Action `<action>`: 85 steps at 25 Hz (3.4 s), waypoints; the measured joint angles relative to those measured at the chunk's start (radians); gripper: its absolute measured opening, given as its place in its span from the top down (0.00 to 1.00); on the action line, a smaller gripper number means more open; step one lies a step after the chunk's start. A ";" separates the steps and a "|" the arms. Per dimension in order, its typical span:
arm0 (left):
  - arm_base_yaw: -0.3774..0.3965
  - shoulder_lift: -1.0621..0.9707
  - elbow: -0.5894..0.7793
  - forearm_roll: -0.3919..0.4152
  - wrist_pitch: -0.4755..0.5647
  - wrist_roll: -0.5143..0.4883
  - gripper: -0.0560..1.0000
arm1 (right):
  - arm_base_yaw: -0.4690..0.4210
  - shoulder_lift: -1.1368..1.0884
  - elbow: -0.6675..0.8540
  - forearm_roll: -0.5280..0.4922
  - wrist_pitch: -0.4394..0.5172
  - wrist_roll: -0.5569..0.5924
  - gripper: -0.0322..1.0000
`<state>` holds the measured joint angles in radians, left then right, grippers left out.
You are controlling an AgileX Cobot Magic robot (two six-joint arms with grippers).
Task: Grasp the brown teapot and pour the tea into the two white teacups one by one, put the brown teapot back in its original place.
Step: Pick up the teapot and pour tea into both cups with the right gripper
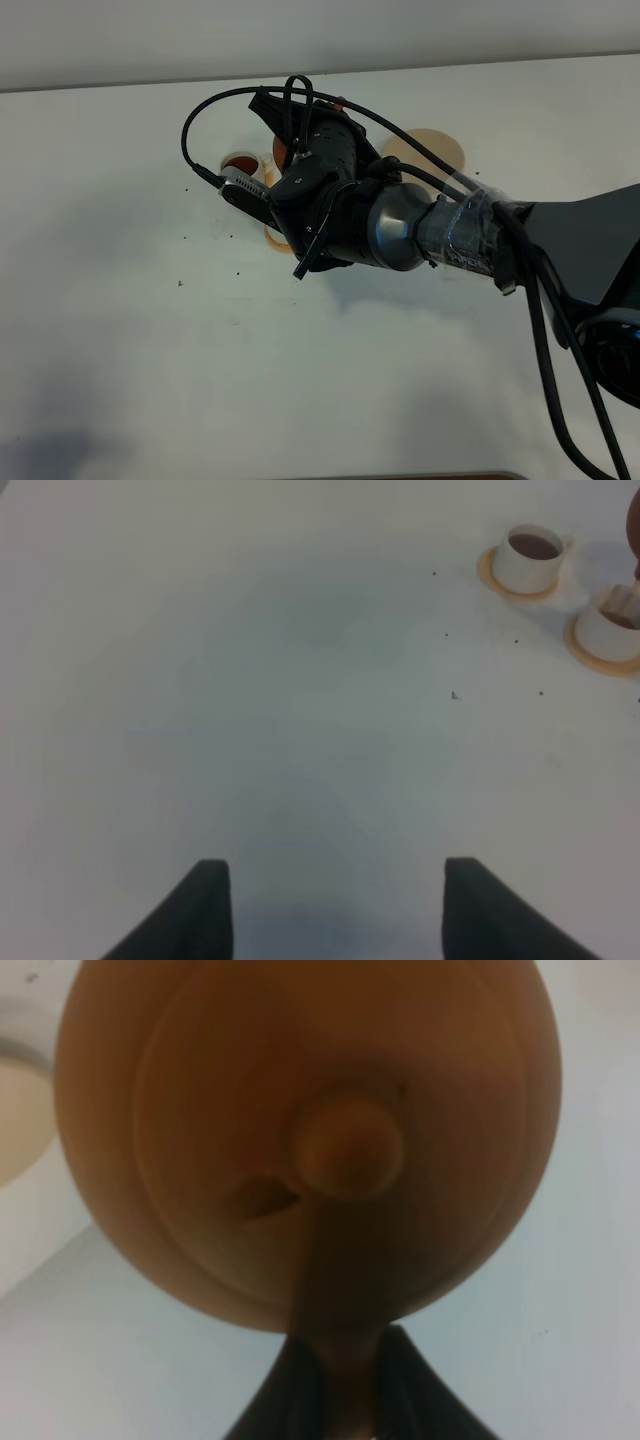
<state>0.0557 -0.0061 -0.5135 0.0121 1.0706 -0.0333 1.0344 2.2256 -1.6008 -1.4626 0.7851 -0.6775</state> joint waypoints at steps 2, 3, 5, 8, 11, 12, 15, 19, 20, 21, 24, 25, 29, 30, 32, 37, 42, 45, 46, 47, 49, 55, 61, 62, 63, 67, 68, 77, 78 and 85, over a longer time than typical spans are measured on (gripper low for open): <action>0.000 0.000 0.000 0.000 0.000 0.000 0.50 | 0.000 0.000 0.000 -0.002 0.001 -0.001 0.88; 0.000 0.000 0.000 0.000 0.000 0.000 0.50 | 0.000 0.000 0.000 -0.003 0.003 -0.007 0.88; 0.000 0.000 0.000 0.000 0.000 0.000 0.50 | 0.000 0.000 0.000 -0.004 0.005 -0.019 0.88; 0.000 0.000 0.000 0.000 0.000 0.000 0.50 | 0.000 0.000 0.000 -0.005 0.008 -0.034 0.88; 0.000 0.000 0.000 0.000 0.000 0.000 0.50 | 0.000 0.000 0.000 -0.006 0.008 -0.041 0.88; 0.000 0.000 0.000 0.000 0.000 0.000 0.50 | 0.000 0.000 0.000 -0.008 0.010 -0.042 0.88; 0.000 0.000 0.000 0.000 0.000 0.000 0.50 | 0.000 0.000 0.000 -0.016 0.010 -0.046 0.88; 0.000 0.000 0.000 0.000 0.000 0.000 0.50 | 0.000 0.000 0.000 -0.035 0.010 -0.054 0.88; 0.000 0.000 0.000 0.000 0.000 0.000 0.50 | 0.000 0.000 0.000 -0.038 0.010 -0.058 0.88; 0.000 0.000 0.000 0.000 0.000 0.000 0.50 | 0.000 0.000 0.000 -0.039 0.010 -0.062 0.88; 0.000 0.000 0.000 0.000 0.000 0.000 0.50 | 0.000 0.000 0.000 -0.040 0.010 -0.077 0.88; 0.000 0.000 0.000 0.000 0.000 0.000 0.50 | 0.000 0.000 0.000 -0.041 0.010 -0.079 0.88; 0.000 0.000 0.000 0.000 0.000 0.000 0.50 | 0.000 0.000 0.000 -0.041 0.005 -0.087 0.88; 0.000 0.000 0.000 0.000 0.000 0.000 0.50 | 0.000 0.000 0.000 -0.041 0.004 -0.089 0.88; 0.000 0.000 0.000 0.000 0.000 0.000 0.50 | 0.000 0.000 0.000 -0.043 -0.001 -0.094 0.88; 0.000 0.000 0.000 0.000 0.000 0.000 0.50 | 0.000 0.000 0.000 -0.069 -0.009 -0.101 0.88; 0.000 0.000 0.000 0.000 0.000 0.000 0.50 | 0.000 0.000 0.000 -0.080 -0.013 -0.101 0.88; 0.000 0.000 0.000 0.000 0.000 0.000 0.50 | 0.000 0.000 0.000 -0.083 -0.018 -0.114 0.88; 0.000 0.000 0.000 0.000 0.000 0.000 0.50 | 0.000 0.000 0.000 -0.084 -0.021 -0.119 0.88; 0.000 0.000 0.000 0.000 0.000 0.000 0.50 | 0.000 0.000 0.000 -0.084 -0.024 -0.120 0.88; 0.000 0.000 0.000 0.000 0.000 0.000 0.50 | 0.000 0.000 0.000 -0.085 -0.025 -0.124 0.88; 0.000 0.000 0.000 0.000 0.000 0.000 0.50 | 0.000 0.000 0.000 -0.091 -0.025 -0.129 0.88; 0.000 0.000 0.000 0.000 0.000 0.000 0.50 | 0.000 0.000 0.000 -0.094 -0.026 -0.139 0.88; 0.000 0.000 0.000 0.000 0.000 0.000 0.50 | 0.000 0.000 0.000 -0.095 -0.027 -0.140 0.88; 0.000 0.000 0.000 0.000 0.000 0.000 0.50 | 0.000 0.000 0.000 -0.095 -0.027 -0.142 0.88; 0.000 0.000 0.000 0.000 0.000 0.000 0.50 | 0.000 0.000 0.000 -0.095 -0.027 -0.146 0.88; 0.000 0.000 0.000 0.000 0.000 0.000 0.50 | 0.000 0.000 0.000 -0.095 -0.027 -0.146 0.88; 0.000 0.000 0.000 0.000 0.000 0.000 0.50 | 0.000 0.000 0.000 -0.117 -0.027 -0.147 0.88; 0.000 0.000 0.000 0.000 0.000 0.000 0.50 | 0.000 0.000 0.000 -0.118 -0.027 -0.147 0.88; 0.000 0.000 0.000 0.000 0.000 0.000 0.50 | 0.000 0.000 0.000 -0.119 -0.025 -0.147 0.88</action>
<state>0.0557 -0.0061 -0.5135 0.0121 1.0706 -0.0333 1.0344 2.2256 -1.6008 -1.5818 0.7603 -0.8245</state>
